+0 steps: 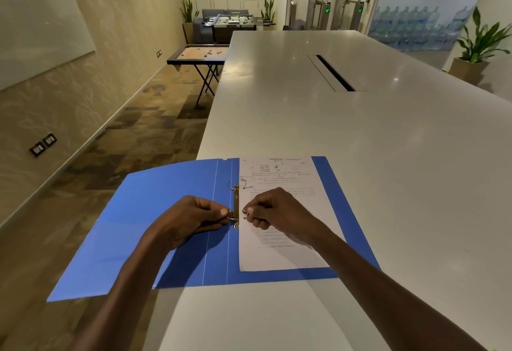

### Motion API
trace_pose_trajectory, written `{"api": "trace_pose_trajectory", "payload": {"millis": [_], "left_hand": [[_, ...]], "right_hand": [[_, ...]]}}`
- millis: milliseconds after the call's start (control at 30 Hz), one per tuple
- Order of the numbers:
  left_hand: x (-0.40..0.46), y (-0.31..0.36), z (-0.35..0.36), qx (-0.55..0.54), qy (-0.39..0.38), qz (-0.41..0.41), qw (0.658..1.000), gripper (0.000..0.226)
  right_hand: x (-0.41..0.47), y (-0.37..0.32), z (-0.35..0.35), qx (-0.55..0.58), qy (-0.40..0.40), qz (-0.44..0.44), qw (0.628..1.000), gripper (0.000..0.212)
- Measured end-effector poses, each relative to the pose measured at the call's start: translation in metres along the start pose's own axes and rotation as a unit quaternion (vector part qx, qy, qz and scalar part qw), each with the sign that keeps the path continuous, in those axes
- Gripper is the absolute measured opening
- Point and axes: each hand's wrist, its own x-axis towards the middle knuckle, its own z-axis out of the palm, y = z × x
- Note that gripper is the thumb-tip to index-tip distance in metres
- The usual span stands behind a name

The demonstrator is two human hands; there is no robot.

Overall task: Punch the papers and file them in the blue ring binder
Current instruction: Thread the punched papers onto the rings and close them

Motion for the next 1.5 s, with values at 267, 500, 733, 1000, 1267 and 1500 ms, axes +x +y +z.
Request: {"api": "trace_pose_trajectory", "payload": {"millis": [267, 500, 733, 1000, 1267, 1500], "left_hand": [[0.003, -0.004, 0.009, 0.048, 0.041, 0.023, 0.998, 0.013], [0.006, 0.001, 0.011, 0.077, 0.049, 0.024, 0.996, 0.014], [0.007, 0.001, 0.012, 0.074, 0.06, 0.02, 0.995, 0.022], [0.007, 0.001, 0.015, 0.072, 0.061, 0.015, 0.995, 0.023], [0.005, 0.0, 0.017, 0.075, 0.066, 0.019, 0.995, 0.01], [0.0, -0.002, 0.019, 0.088, 0.09, 0.041, 0.991, 0.008]], "right_hand": [[0.008, 0.005, 0.002, 0.021, -0.009, 0.038, 0.999, 0.016], [0.014, 0.006, 0.0, 0.036, -0.025, 0.048, 0.998, 0.011], [0.018, 0.007, 0.002, 0.031, -0.015, 0.059, 0.998, 0.01], [0.02, 0.008, 0.004, 0.018, -0.005, 0.067, 0.998, 0.011], [0.016, 0.005, 0.005, 0.013, 0.002, 0.061, 0.998, 0.011], [0.008, 0.001, 0.012, -0.016, 0.044, 0.043, 0.998, 0.012]]}}
